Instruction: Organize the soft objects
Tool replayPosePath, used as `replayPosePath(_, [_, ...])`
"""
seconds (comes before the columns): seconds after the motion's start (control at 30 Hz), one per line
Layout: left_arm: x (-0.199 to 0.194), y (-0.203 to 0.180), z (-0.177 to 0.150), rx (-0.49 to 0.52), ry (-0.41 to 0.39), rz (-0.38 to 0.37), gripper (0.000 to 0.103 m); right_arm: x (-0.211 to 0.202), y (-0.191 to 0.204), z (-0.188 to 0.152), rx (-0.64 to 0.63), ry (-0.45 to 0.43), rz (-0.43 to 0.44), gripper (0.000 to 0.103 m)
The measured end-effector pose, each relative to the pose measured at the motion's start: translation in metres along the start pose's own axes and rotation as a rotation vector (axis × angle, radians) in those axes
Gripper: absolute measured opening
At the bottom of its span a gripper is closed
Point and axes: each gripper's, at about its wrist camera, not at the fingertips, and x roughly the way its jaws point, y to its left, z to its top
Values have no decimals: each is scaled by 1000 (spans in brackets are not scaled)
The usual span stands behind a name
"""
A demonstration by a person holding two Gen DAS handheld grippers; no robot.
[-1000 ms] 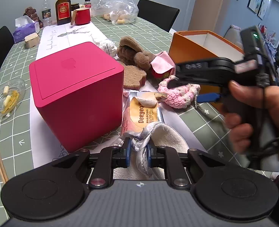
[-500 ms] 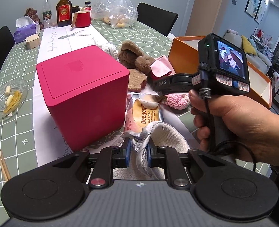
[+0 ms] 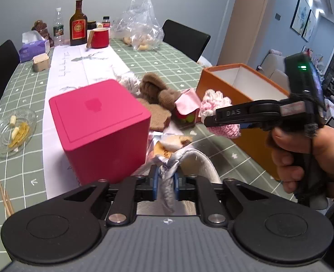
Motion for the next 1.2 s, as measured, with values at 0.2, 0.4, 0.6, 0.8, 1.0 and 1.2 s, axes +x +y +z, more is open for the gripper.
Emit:
replayPosePath(0.2, [-13, -12, 8, 34, -40, 8, 9, -36, -4, 16, -109, -66, 101, 49])
replayPosePath(0.4, [-35, -24, 29, 49, -136, 30, 8, -67, -24, 48, -175, -90, 176, 49])
replayPosePath(0.6, [-37, -49, 47, 89, -157, 48, 8, -85, -59, 63, -283, -95, 224, 50])
replayPosePath(0.8, [-26, -83, 68, 155, -150, 48, 8, -92, -107, 71, -297, -97, 234, 50])
replayPosePath(1.0, [-11, -117, 99, 157, -182, 9, 8, -105, -135, 72, -344, -115, 201, 50])
replayPosePath(1.2, [15, -152, 130, 157, -237, -42, 8, -113, -163, 79, -302, -127, 160, 50])
